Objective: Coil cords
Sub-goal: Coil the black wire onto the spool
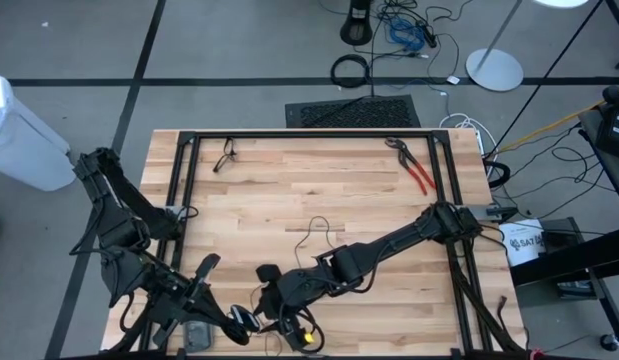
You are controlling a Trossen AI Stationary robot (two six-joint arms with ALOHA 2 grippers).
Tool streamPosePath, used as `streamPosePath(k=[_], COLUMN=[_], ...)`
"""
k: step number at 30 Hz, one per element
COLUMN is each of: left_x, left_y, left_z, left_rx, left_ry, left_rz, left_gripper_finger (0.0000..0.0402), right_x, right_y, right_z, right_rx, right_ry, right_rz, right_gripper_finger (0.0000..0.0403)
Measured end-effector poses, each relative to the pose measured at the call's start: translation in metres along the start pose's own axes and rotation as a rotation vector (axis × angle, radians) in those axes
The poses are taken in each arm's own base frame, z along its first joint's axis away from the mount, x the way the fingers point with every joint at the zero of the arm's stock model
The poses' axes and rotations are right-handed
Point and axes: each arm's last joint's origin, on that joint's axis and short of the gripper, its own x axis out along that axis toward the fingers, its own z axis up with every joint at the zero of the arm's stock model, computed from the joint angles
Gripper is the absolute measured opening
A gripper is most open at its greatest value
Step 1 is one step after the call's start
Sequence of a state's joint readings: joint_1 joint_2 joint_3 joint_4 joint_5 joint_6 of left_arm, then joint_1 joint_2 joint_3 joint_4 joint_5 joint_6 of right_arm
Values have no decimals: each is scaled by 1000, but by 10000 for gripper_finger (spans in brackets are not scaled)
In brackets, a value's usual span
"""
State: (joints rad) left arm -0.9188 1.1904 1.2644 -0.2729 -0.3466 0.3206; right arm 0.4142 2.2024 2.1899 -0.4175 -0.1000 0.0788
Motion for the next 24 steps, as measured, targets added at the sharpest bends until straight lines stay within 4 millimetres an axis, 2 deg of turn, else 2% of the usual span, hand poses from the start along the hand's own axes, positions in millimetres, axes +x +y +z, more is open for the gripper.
streamPosePath(k=[9,19,24], left_x=[0,0,0], left_y=[0,0,0], left_z=[0,0,0], left_rx=[0,0,0], left_ry=[0,0,2], left_rz=[4,4,11], left_gripper_finger=[2,2,2], right_x=[0,-1,-1], right_y=[-7,-10,-9], right_z=[-2,-1,-1], right_rx=[13,-2,-8], right_ry=[18,17,15], right_rz=[-60,-64,-63], right_gripper_finger=[154,62,47])
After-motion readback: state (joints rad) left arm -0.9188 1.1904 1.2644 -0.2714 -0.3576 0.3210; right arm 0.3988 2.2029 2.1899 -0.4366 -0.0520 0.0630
